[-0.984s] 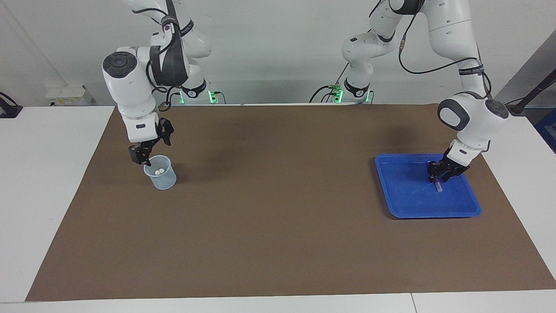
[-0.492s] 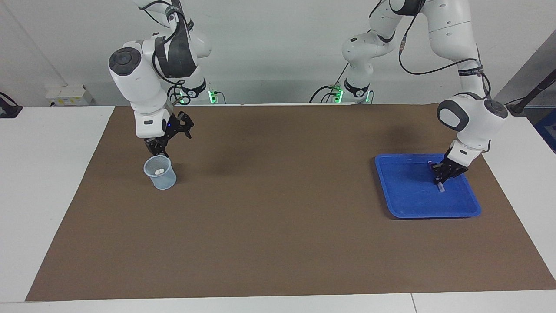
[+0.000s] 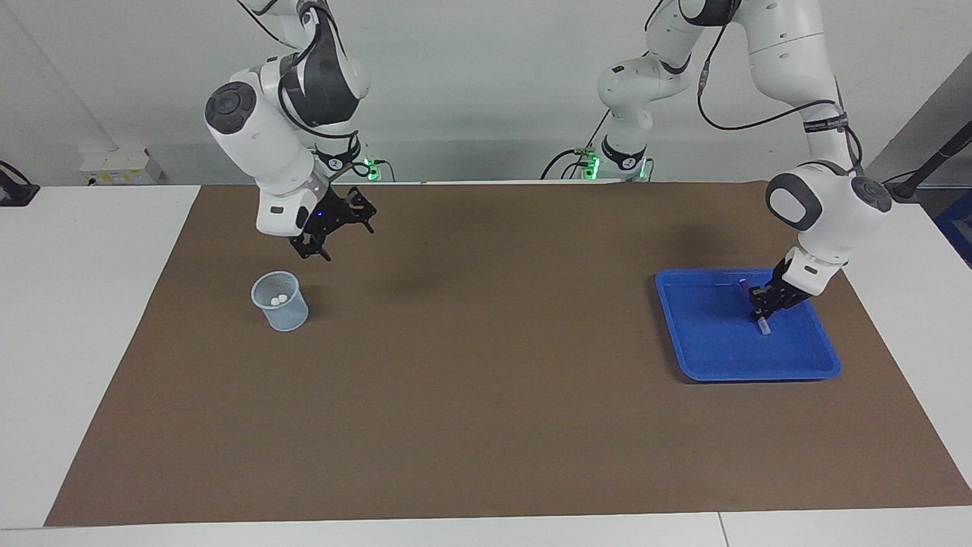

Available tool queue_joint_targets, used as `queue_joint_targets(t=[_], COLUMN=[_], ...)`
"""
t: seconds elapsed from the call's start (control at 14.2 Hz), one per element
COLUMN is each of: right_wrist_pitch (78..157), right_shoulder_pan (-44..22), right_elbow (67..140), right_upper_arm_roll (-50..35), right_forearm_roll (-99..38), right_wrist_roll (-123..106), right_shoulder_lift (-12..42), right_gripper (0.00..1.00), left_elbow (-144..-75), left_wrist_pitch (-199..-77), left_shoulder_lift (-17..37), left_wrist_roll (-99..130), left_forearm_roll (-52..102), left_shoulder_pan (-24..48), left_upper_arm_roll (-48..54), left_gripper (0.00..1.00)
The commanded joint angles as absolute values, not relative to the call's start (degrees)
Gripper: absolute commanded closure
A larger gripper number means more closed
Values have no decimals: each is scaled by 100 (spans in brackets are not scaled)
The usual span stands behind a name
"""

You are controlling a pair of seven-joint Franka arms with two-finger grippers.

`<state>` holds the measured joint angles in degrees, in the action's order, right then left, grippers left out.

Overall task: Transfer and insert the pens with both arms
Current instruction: 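Reach the left gripper to the purple pen while the right gripper releases, then lift the purple pen with the left gripper while the right gripper approaches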

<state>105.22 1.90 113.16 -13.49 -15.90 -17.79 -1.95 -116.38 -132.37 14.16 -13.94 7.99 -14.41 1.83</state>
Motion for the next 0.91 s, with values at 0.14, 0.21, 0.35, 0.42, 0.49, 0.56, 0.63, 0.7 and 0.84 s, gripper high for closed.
queue_joint_targets(t=[0.14,0.21,0.35,0.42,0.49,0.56,0.63,0.7,0.84], right_wrist_pitch=[10485,10555,10652,10670,10670,10679,10714,10783,11134], right_shoulder_pan=[237,115,-52,-114,-123,-106,-105,-132,-237], right_elbow=[11338,11338,11338,11338,11338,11338,11338,11329,11338], right_upper_arm_roll=[-1679,-1731,-1749,-1749,-1740,-1732,-1731,-1740,-1740], right_forearm_roll=[-2056,-2161,-2223,-2389,-2704,-2959,-3136,-3320,-3585], right_wrist_roll=[-529,-266,427,674,859,1035,1202,1343,1747], right_shoulder_lift=[-343,-343,-343,-343,-343,-343,-334,-334,-325], right_gripper=[0,0,0,0,0,0,0,0,0], left_elbow=[-11163,-11110,-11109,-11109,-11109,-11109,-11109,-11109,-11118], left_wrist_pitch=[-12043,-11858,-11542,-11410,-11278,-11207,-11110,-11022,-10864], left_shoulder_lift=[985,880,651,555,467,396,335,299,159], left_wrist_roll=[-135,225,911,1227,1613,2044,2483,2844,3469], left_forearm_roll=[721,747,800,922,1166,1395,1554,1756,2195], left_shoulder_pan=[-1152,-1108,-1011,-950,-906,-905,-879,-818,-765], left_upper_arm_roll=[149,176,202,211,211,220,237,255,264], left_gripper=[100,100,100,100,100,100,100,100,100])
